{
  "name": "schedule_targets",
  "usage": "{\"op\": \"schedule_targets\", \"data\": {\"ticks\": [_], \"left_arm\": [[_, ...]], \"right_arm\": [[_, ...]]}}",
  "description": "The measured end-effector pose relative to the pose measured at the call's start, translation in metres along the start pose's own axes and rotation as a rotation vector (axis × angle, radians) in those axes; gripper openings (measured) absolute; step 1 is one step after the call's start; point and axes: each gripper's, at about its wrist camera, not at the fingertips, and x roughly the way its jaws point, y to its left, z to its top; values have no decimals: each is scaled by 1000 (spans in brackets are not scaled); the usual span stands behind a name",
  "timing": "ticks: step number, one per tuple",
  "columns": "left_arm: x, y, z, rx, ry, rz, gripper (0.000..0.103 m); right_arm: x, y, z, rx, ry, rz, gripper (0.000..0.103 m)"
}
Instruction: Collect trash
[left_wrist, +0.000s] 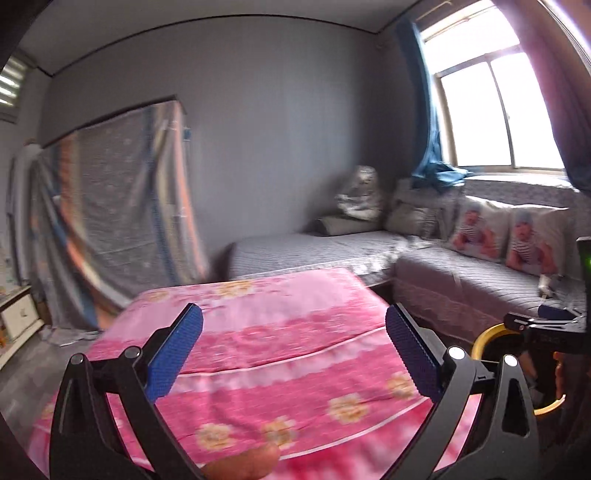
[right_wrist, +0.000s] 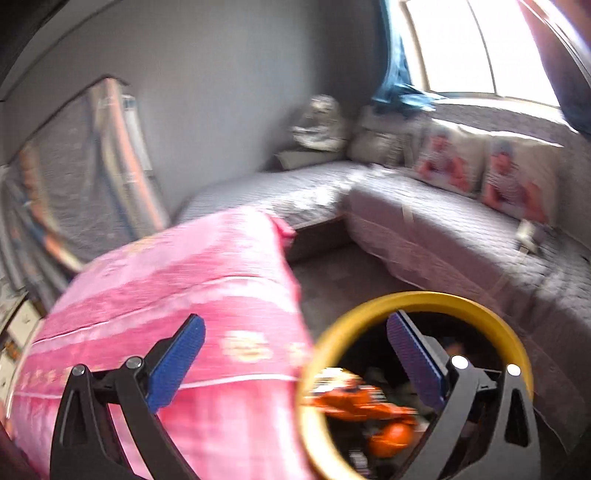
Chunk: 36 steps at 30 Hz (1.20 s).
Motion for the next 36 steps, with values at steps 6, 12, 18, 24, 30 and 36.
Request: {"op": "schedule_targets", "data": {"ticks": [6,12,18,24,30,36], "left_arm": [[-42,67,-1,-61,10,178,95],[-80,95,4,-126,-19,291,95],[-90,91,-6,-184,13,252,95],[-90,85,-15,-237,16,220,95],[-89,80,-24,-249,26,204,95],[-90,77,-28,-240,27,203,95]], "right_arm": [[-33,89,2,-112,-79,171,96],[-68,137,-4,-189,-169,188,96],[-87,142,-18,-165,-216,135,96],[-92,134,-19,-142,-243,91,96],[-88,134,-25,-147,-236,85,96],[-82,138,-30,-158,-214,86,96]]}}
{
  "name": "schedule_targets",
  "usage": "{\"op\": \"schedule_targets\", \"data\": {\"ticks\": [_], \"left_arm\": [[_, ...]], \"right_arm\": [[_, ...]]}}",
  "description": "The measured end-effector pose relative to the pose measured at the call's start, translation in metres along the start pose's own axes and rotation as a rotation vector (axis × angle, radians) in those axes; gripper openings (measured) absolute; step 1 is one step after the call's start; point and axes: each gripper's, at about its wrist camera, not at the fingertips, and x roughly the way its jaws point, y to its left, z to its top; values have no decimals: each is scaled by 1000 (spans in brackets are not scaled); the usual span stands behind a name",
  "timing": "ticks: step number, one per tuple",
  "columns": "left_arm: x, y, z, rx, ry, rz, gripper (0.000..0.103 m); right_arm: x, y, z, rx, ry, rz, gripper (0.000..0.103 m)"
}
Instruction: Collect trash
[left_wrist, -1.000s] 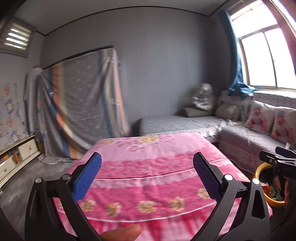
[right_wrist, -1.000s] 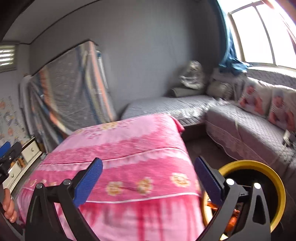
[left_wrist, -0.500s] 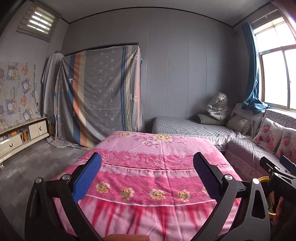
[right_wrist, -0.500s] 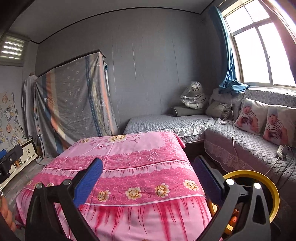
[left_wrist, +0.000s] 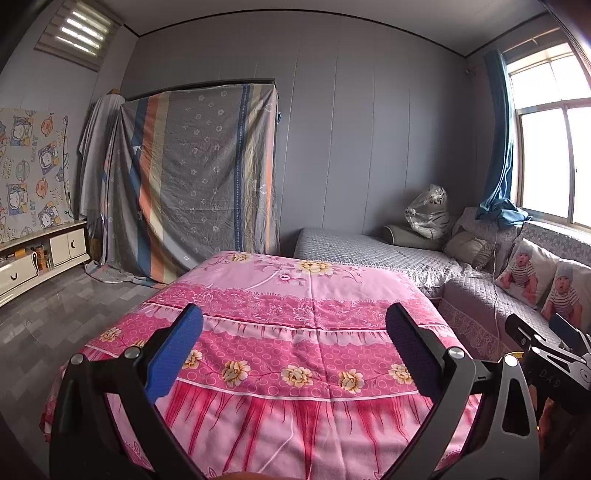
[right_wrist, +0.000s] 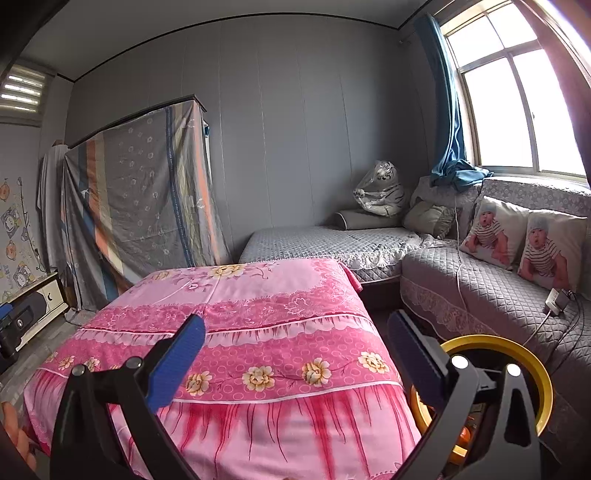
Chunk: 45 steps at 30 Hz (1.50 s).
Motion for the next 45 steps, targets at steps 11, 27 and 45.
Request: {"op": "schedule_targets", "data": {"ticks": [11,27,45], "left_arm": [[0,-4,0,0,7,-8,95],[1,-8,-2,-1,18,-14,95],[2,-9,-3,7,15,-23,95]], "right_arm": [[8,-2,-4,11,22,-7,96],[12,-6,-8,22,41,-14,96],[14,-7,-9,25,54,-11,96]]}}
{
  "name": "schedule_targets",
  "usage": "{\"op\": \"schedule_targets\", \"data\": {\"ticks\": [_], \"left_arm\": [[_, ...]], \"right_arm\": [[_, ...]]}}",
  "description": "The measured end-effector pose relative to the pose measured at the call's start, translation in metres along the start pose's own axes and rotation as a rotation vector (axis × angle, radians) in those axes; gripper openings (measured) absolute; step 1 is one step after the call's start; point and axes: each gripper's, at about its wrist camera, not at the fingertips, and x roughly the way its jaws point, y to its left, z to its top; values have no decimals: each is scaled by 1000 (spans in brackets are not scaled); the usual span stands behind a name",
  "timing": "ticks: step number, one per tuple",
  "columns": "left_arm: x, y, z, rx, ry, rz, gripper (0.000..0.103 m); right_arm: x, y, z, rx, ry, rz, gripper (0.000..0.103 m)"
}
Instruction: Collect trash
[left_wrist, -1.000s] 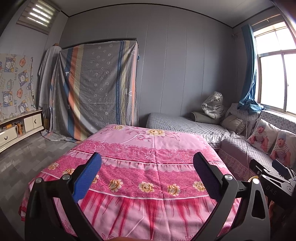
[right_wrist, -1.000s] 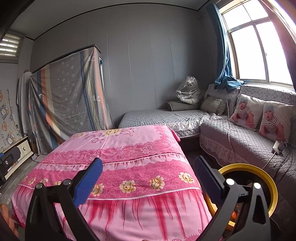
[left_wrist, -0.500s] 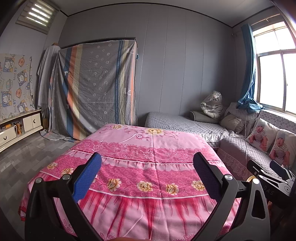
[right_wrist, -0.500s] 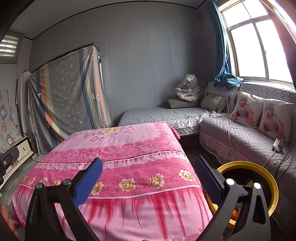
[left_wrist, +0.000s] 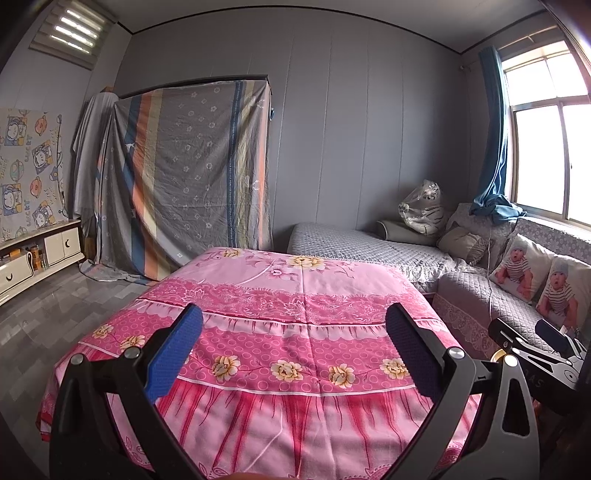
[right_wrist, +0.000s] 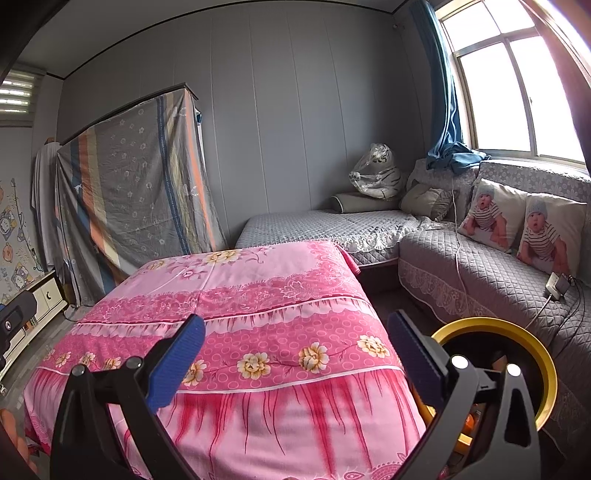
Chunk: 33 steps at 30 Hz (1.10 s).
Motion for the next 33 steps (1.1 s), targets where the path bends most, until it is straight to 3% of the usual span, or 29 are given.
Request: {"op": "schedule_targets", "data": {"ticks": [33], "left_arm": [[4,4,1,12,9,-27,95]], "right_arm": [[2,-2,-4,7,18,4,96]]}}
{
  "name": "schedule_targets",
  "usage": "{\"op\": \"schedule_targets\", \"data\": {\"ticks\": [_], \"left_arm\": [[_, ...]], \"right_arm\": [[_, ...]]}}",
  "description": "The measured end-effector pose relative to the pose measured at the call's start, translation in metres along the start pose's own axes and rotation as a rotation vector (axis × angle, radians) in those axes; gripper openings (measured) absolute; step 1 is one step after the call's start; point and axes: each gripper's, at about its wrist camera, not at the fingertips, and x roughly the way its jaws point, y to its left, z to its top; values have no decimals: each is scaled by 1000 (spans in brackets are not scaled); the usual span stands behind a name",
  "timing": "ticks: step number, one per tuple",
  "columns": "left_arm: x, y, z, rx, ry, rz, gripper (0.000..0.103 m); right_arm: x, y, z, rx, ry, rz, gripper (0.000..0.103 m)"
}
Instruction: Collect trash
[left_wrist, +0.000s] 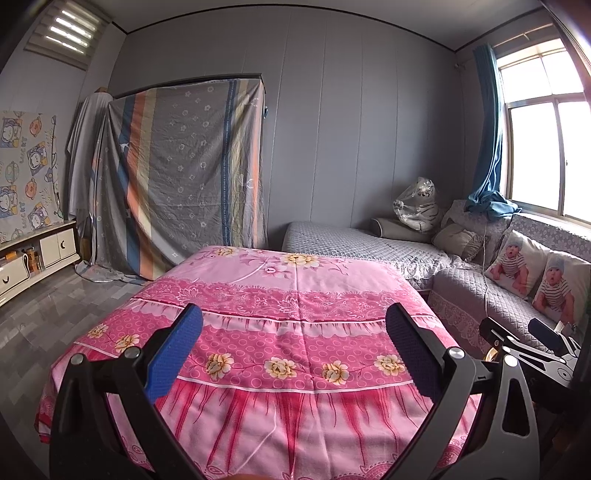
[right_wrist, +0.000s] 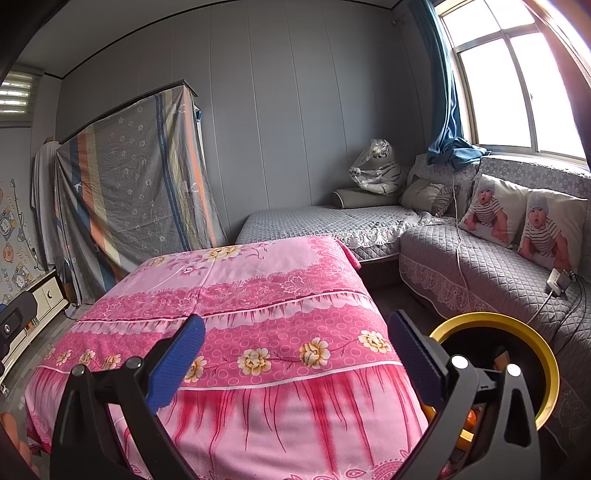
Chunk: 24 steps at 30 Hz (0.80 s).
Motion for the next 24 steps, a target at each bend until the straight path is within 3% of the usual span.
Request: {"op": "schedule_targets", "data": {"ticks": [24], "left_arm": [[2,2,1,6,0,-9,95]], "right_arm": [[3,-5,-2,4,23,7,96]]}}
